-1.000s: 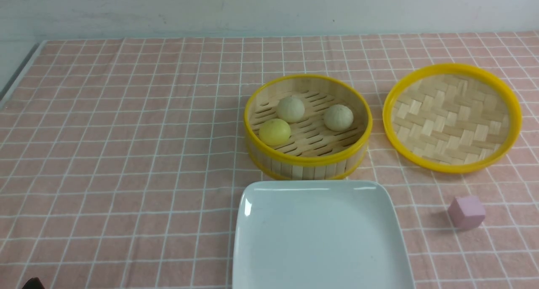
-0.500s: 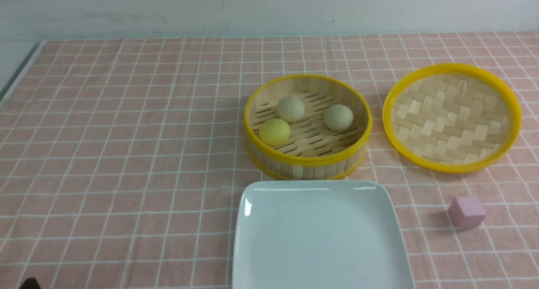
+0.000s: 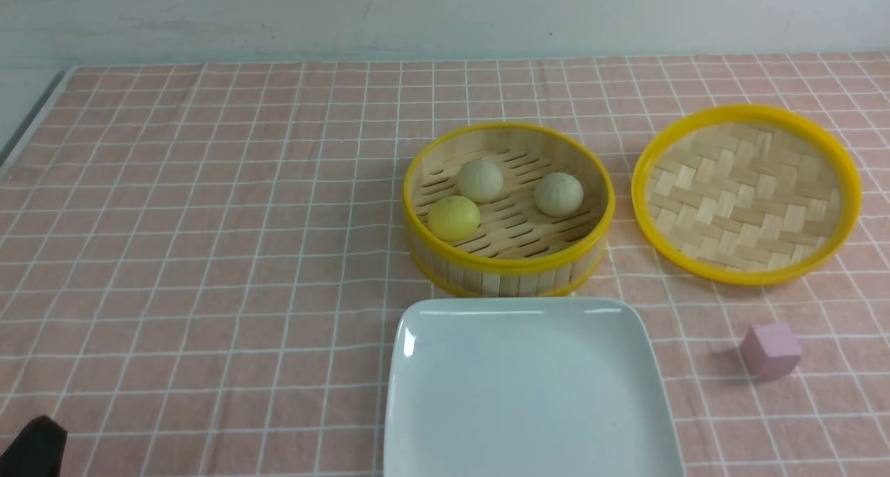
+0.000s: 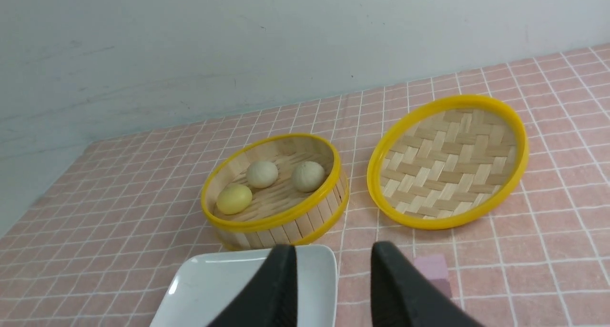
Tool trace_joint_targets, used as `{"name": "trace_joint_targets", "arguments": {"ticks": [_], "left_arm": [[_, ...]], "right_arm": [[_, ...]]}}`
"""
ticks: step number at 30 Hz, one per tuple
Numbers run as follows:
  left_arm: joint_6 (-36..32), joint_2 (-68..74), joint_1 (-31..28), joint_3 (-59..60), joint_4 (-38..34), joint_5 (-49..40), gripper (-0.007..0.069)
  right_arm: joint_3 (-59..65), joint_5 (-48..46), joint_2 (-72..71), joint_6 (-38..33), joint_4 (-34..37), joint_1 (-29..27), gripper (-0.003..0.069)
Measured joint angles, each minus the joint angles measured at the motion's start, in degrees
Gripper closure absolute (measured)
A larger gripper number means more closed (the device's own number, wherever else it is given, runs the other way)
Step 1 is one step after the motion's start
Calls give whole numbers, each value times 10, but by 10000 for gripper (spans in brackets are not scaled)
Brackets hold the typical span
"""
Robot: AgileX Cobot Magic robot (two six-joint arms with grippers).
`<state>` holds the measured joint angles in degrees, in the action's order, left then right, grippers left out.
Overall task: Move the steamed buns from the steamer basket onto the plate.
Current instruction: Use the right arm to grab the steamed stuffed bun that is closest to it
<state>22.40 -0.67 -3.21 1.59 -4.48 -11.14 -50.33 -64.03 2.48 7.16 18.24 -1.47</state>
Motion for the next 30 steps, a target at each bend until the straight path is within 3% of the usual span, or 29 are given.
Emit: {"name": "trace_joint_targets", "arguments": {"ticks": [10, 16, 22, 23, 27, 29, 30], "left_arm": [[50, 0, 0, -4, -21, 117, 182], [54, 6, 0, -121, 10, 43, 216], [-26, 69, 0, -272, 0, -78, 222], [-62, 88, 0, -300, -27, -99, 223], [-172, 128, 0, -329, -143, -130, 225], [-216, 140, 0, -330, -178, -139, 227], [-279, 155, 0, -330, -241, -157, 232]], "right_arm": [[-1, -15, 1, -83, 2, 0, 419], [-3, -36, 79, -149, 15, 0, 419], [-3, 53, 230, -327, 104, 0, 419], [-3, 94, 272, -391, 142, 0, 419], [-3, 161, 372, -536, 223, 0, 419], [-3, 175, 405, -567, 241, 0, 419], [-6, 187, 454, -613, 271, 0, 419]]}}
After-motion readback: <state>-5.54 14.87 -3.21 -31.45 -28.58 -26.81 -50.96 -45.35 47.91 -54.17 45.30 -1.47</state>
